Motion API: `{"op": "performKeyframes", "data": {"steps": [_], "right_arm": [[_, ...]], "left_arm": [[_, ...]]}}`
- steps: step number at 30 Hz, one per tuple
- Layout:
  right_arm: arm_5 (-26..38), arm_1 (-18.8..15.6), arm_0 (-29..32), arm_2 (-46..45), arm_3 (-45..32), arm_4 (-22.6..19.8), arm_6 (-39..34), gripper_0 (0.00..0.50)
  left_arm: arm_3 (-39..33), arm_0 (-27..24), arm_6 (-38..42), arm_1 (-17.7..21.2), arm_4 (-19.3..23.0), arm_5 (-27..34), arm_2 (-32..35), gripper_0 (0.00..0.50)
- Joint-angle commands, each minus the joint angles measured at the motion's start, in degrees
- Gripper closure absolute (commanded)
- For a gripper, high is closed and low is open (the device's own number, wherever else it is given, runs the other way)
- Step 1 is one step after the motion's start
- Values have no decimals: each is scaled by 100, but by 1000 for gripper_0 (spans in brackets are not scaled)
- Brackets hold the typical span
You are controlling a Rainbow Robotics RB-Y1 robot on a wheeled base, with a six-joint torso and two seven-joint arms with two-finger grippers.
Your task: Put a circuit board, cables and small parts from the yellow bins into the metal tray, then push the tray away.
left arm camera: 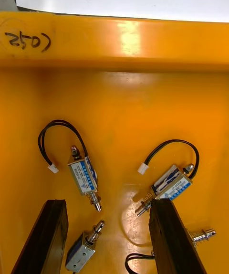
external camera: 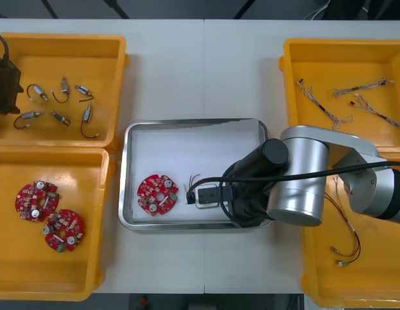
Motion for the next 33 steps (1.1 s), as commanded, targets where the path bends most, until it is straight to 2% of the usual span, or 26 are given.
{"op": "performKeyframes", "data": {"steps": [1,6,11,13,18,24,28,33], "right_arm": [[-196,-275,-172,-1,-374,-86,-33,0],[42,-433,-172,-282,-611,-297,-60,0],[639,-627,-172,-818,-927,-728,-77,0],[894,-732,-172,-1135,-1033,-1018,-95,0],[1070,-996,-172,-1794,-1042,-1686,-157,0],[1219,-1339,-172,-2558,-760,-2415,-403,0],[1404,-1453,-137,-3095,-426,-2855,-886,0],[1694,-1453,136,-3789,-163,-2890,-1405,0]], "left_arm": [[201,-278,-283,-112,145,-289,-187,0],[236,-243,-239,-182,198,-535,-477,0],[368,-217,-283,-252,268,-579,-521,0],[474,-217,-327,-296,312,-606,-530,0],[500,-190,-380,-331,339,-685,-636,0],[535,-182,-380,-358,356,-729,-759,0],[579,-182,-397,-358,321,-729,-759,0],[614,-182,-424,-358,207,-729,-759,0]]}}
